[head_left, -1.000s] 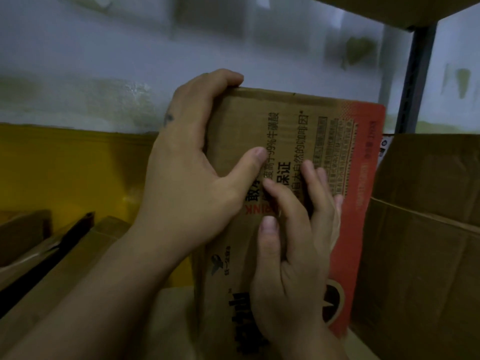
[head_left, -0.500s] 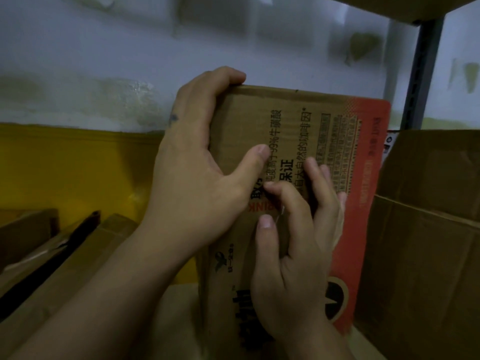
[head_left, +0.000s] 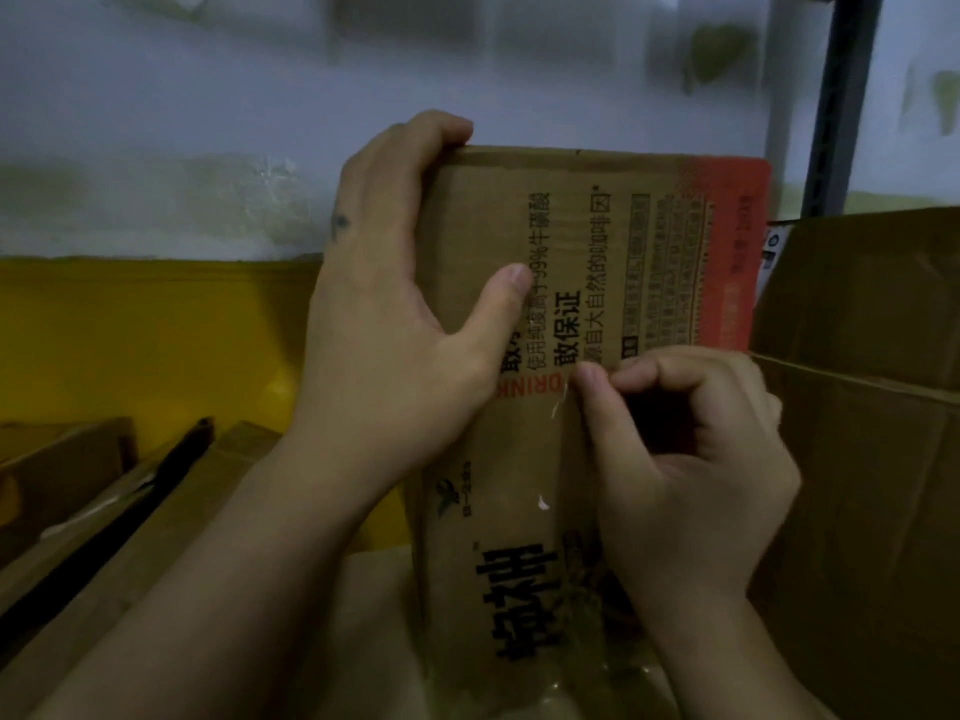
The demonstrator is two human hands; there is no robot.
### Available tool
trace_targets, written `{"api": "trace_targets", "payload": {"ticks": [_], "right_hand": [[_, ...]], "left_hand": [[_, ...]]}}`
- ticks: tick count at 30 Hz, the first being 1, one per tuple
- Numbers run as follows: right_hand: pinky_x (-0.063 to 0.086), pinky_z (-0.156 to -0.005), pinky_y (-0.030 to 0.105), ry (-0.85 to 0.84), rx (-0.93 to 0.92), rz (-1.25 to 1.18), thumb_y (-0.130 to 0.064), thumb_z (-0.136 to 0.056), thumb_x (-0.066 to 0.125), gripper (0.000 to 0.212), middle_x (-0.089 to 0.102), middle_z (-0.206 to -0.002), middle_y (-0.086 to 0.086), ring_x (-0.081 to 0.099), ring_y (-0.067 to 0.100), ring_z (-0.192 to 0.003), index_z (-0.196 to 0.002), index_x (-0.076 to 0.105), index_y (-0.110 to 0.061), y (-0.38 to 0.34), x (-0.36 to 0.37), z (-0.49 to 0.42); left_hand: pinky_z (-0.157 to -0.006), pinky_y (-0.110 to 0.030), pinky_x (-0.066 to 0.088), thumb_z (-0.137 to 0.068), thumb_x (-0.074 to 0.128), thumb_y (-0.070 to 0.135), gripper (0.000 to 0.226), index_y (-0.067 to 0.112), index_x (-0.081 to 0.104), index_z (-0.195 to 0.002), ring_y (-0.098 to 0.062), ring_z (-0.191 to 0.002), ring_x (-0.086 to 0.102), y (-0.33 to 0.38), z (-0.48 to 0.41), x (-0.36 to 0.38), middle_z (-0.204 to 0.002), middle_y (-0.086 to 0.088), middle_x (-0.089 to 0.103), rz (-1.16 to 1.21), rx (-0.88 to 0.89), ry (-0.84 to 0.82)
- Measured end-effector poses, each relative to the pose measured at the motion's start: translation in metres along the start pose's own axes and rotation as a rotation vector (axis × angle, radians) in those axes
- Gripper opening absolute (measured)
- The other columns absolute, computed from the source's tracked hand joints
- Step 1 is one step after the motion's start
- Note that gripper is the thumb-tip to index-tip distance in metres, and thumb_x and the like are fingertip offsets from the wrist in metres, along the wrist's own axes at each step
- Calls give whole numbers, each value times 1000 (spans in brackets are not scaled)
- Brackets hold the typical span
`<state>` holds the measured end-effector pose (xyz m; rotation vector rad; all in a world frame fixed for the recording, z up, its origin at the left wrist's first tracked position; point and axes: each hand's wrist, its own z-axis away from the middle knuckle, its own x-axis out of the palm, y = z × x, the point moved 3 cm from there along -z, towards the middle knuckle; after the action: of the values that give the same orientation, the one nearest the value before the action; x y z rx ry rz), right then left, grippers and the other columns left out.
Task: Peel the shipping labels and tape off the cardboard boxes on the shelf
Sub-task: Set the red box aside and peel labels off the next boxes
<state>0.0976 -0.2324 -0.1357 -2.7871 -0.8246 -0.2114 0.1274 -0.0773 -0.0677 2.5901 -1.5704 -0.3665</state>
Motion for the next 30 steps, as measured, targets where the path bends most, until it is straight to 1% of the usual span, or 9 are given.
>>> {"api": "trace_targets", "payload": {"ticks": [3,5,9,11,14,16,20,24,30], "right_hand": [[44,-79,30,-32,15,-25,-27,-83,73,15,51,-84,-26,52,-4,-83,-81,58,-28,2,-1,-1],[48,-76,36,-36,36,-48,-25,-84,70,8,54,-82,-23,56,0,-82,-79,64,-24,3,-1,-2],[51,-71,44,-50,23,-71,-19,-88,66,12,60,-84,-13,62,9,-80,-81,72,-12,2,-2,-1],[52,-71,41,-75,1,-54,-18,-90,65,13,60,-86,-12,62,10,-81,-83,73,-10,0,-2,3],[49,-74,26,-85,-33,-18,-18,-89,67,12,57,-87,-11,57,8,-81,-89,75,-9,-3,-3,9],[47,-75,20,-83,-31,-12,-15,-88,71,9,57,-87,-9,56,8,-81,-94,75,-10,-3,-3,12],[47,-74,18,-57,-14,-26,-8,-84,75,12,62,-82,-3,59,13,-77,-96,75,-9,-1,-3,13],[46,-75,15,-68,-27,-33,-8,-83,75,12,61,-82,-3,59,13,-77,-95,75,-8,-3,-4,13],[47,-73,17,-86,-32,-41,-7,-85,71,14,61,-83,-1,59,15,-77,-99,74,-10,-4,-2,15]], "left_hand": [[-103,-29,44,-87,65,32,63,18,37,-142,0,-124,38,0,0,1,-135,9,36,-13,7,-5],[-103,-29,45,-87,64,32,63,16,37,-142,0,-124,38,0,-1,1,-134,9,35,-15,12,-6],[-104,-29,43,-87,64,31,63,14,38,-142,-6,-125,40,0,-1,1,-134,6,36,-11,11,-1],[-105,-31,41,-87,65,30,63,13,38,-141,-9,-126,41,0,-1,2,-134,5,37,-3,13,-2],[-106,-23,37,-86,65,28,61,12,40,-140,-8,-124,41,0,-1,2,-132,6,36,-14,30,6],[-105,-23,37,-86,65,28,60,12,41,-139,-6,-122,40,0,-1,0,-130,7,36,-16,25,6],[-105,-34,41,-86,65,28,59,13,42,-137,-8,-122,42,1,-2,0,-129,7,37,1,9,-1],[-105,-27,38,-85,65,28,59,12,42,-137,-8,-122,42,1,-2,0,-130,6,38,-9,9,12],[-102,-26,39,-85,66,29,60,14,41,-138,-7,-120,41,2,-3,-2,-131,6,39,-29,-2,7]]}}
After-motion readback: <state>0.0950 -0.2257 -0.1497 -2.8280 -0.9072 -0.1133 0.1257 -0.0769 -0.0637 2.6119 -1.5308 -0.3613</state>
